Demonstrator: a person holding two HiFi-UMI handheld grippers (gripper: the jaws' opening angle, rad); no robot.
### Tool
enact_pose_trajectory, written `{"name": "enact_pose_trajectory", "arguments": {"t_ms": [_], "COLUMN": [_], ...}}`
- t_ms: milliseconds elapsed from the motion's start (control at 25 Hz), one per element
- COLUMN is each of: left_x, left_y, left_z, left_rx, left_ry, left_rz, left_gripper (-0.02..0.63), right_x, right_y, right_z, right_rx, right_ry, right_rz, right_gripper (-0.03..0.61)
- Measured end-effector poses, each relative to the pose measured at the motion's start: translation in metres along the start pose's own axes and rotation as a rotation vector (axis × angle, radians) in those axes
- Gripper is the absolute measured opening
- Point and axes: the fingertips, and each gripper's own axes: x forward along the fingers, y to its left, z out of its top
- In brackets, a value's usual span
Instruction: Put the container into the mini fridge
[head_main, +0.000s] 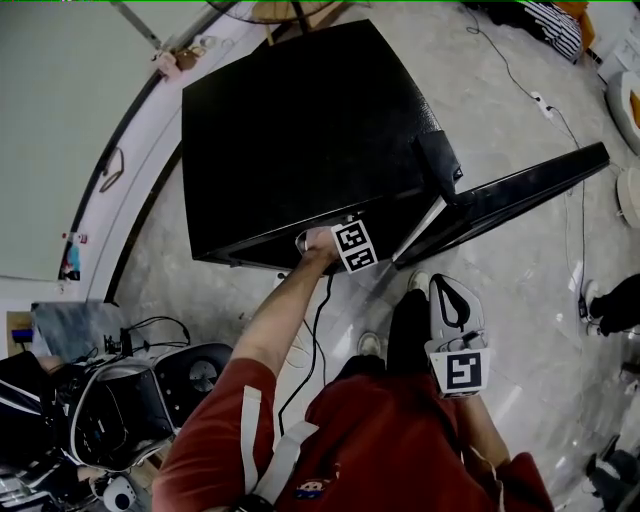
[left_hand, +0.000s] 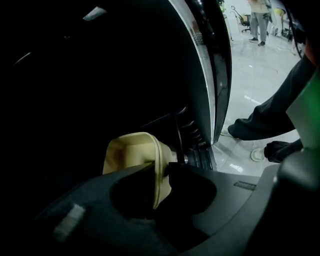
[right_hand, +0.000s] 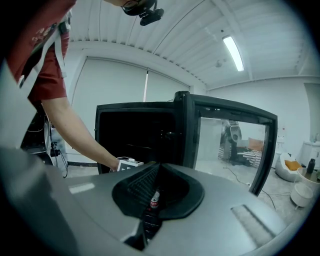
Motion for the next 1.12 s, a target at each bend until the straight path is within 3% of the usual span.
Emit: {"name": "enact_pose_trajectory", "arguments": {"t_ms": [120, 240, 480, 680, 1120], "left_x": [0.008, 0.012, 0.015, -0.017, -0.061], "left_y": [0.002, 0.002, 0.003, 0.009, -0.019], "left_z": [-0.005, -0.013, -0.018, -0.004, -0.027], "left_rx": [0.01, 0.009, -0.007, -0.004, -0.046], "left_ry": [0.026, 0.055, 0.028, 0.015, 0.011], "left_rz": [0.024, 0.039, 0.077, 0.104, 0.122], "left_gripper": [0.088, 0.181, 0.198, 0.209, 0.209], "right_x": [0.002, 0.003, 0.01, -0.004, -0.007], "right_y": [-0.003, -0.004, 0.002, 0.001, 0.028], "right_z": [-0.006, -0.008, -0.015, -0.001, 0.009], "right_rx": [0.005, -0.002, -0.007, -0.005, -0.025], "right_ry": [0.006, 0.016, 0.016, 0.006, -0.025], "right_rz": [-0.014, -0.016, -0.015, 0.0, 0.028], "right_gripper": [0.002, 0.002, 0.002, 0.002, 0.002]}}
